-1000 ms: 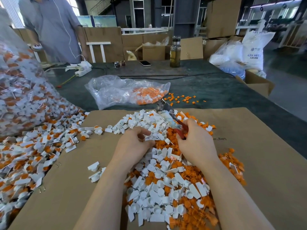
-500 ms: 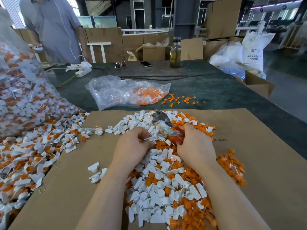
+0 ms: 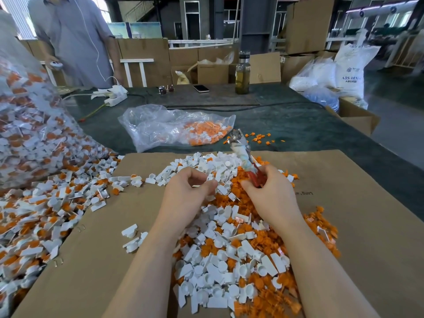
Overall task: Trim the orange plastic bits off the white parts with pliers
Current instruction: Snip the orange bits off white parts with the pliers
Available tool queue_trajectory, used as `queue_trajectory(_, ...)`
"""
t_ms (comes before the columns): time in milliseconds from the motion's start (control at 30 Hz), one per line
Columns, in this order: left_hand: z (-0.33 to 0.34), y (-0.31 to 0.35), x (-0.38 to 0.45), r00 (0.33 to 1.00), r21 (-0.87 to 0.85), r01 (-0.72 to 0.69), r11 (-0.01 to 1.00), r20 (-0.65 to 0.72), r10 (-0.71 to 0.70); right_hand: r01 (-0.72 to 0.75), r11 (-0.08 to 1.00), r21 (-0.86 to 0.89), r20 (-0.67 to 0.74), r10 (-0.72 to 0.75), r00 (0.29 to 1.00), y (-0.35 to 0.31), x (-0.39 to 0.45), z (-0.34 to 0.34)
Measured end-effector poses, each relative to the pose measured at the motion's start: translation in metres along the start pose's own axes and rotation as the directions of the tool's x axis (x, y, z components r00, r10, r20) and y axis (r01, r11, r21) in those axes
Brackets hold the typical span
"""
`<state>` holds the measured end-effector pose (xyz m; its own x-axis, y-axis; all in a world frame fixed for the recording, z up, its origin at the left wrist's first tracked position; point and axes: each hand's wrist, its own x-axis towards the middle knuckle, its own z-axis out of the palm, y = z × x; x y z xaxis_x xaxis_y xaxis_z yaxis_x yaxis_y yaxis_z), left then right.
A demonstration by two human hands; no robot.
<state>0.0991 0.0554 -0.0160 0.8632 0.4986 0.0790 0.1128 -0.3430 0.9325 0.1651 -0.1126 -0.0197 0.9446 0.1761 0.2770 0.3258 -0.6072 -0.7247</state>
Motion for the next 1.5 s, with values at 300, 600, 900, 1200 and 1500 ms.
queue_trajectory(300, 0.002, 0.008, -0.007, 0.999, -0.099, -0.005, 0.995, 0.046, 0.01, -0.043, 0.912, 0.408, 0.092, 0.006, 0.996, -0.01, -0.006, -0.004)
queue_trajectory(600, 0.006, 0.013, -0.011, 0.99, -0.287, 0.032, 0.957, 0.142, 0.009, -0.067, 0.799, 0.597, 0.135, -0.018, 0.991, -0.014, -0.007, -0.001)
queue_trajectory(900, 0.011, 0.012, -0.01, 0.971, -0.391, 0.085, 0.917, 0.239, 0.012, -0.098, 0.767, 0.634, 0.179, -0.023, 0.984, -0.016, -0.008, 0.003)
queue_trajectory(1200, 0.009, 0.009, -0.008, 0.975, -0.466, 0.134, 0.875, 0.218, -0.034, -0.012, 0.847, 0.531, 0.161, -0.086, 0.983, -0.023, -0.015, 0.003)
queue_trajectory(1500, 0.01, 0.011, -0.007, 0.974, -0.565, 0.191, 0.803, 0.208, -0.086, -0.017, 0.845, 0.534, 0.141, -0.07, 0.987, -0.023, -0.016, 0.005)
